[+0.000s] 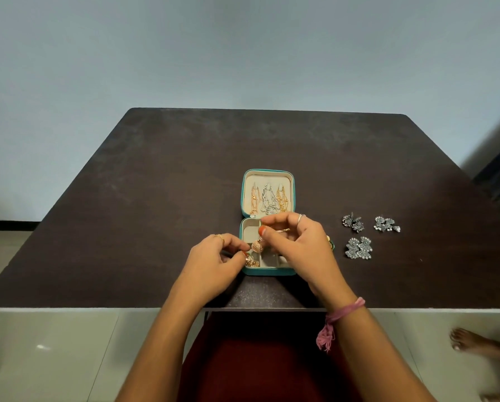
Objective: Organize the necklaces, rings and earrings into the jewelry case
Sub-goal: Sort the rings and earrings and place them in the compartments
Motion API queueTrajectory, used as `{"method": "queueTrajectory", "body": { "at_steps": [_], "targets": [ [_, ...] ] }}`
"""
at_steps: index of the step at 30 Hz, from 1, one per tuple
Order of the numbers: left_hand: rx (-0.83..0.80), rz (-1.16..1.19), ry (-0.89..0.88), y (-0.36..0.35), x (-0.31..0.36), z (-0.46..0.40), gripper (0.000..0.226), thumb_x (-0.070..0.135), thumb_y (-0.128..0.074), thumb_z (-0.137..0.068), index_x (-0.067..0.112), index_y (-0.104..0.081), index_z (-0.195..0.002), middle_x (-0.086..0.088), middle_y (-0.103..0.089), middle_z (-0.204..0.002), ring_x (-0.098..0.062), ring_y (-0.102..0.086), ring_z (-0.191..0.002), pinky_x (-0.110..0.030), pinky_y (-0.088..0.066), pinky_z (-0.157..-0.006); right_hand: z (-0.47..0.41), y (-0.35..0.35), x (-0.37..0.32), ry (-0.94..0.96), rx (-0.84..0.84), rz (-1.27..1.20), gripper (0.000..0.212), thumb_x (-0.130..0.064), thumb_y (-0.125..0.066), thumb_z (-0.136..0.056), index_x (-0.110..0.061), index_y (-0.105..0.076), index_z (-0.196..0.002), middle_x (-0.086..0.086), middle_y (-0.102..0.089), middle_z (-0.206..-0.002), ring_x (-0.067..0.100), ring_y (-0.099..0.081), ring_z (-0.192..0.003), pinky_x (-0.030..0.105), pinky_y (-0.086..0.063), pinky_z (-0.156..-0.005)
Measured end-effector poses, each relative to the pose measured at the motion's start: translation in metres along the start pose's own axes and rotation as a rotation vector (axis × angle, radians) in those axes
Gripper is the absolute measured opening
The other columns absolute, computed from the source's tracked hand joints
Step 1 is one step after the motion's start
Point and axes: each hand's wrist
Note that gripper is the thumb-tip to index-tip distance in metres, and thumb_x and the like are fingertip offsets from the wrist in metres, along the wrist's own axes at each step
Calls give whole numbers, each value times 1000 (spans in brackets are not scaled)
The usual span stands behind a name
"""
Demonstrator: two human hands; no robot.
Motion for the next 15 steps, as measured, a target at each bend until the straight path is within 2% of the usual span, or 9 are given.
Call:
{"method": "queueTrajectory", "body": {
  "at_steps": [2,6,11,15],
  "targets": [
    [9,38,-1,0,-1,0,15,15,-61,-87,30,-65,-88,9,-64,-90,-14,-59,-66,-9,-45,-55,-1,-1,-1,16,-25,45,9,-15,-71,-82,-21,-74,-89,6,-74,-76,28,-70,-79,44,-58,-79],
    [18,104,-16,1,-2,2,15,13,-62,-85,27,-64,-87,8,-63,-84,-8,-49,-59,-8,-41,-52,0,-3,0,5,-57,117,8,-17,-71,-81,-21,-76,-88,3,-74,-75,20,-71,-77,41,-58,-78],
    [28,121,-23,-1,-3,3,15,12,-62,-85,27,-62,-84,6,-63,-86,-10,-49,-58,-9,-40,-50,2,-3,1,-2,-122,285,22,-12,-69,-82,-25,-73,-98,-1,-74,-76,4,-68,-72,24,-56,-77],
    [27,47,-37,-2,-5,2,14,18,-61,-86,31,-63,-82,5,-62,-94,-18,-61,-67,-10,-45,-55,5,-5,1,54,-90,426,23,-11,-68,-81,-23,-74,-100,-5,-73,-75,-5,-62,-64,9,-49,-68]
  ]
}}
Point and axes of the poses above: each hand's wrist, its own z-axis away from the middle knuckle, its own y-axis out of the back of the hand, x = y × z
